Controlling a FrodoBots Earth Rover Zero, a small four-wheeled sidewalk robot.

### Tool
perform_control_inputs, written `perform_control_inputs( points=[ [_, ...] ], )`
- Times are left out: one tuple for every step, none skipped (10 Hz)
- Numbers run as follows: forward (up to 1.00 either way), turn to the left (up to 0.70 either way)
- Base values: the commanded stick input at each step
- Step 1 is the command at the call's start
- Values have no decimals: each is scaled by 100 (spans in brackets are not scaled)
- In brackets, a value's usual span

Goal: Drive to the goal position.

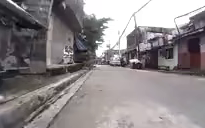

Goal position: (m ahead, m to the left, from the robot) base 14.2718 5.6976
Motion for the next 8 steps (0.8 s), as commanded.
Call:
perform_control_inputs(
  points=[
    [100, 0],
    [100, 0],
    [100, 0],
    [100, 0],
    [100, 0],
    [100, 0],
    [100, 0],
    [100, 0]
  ],
)
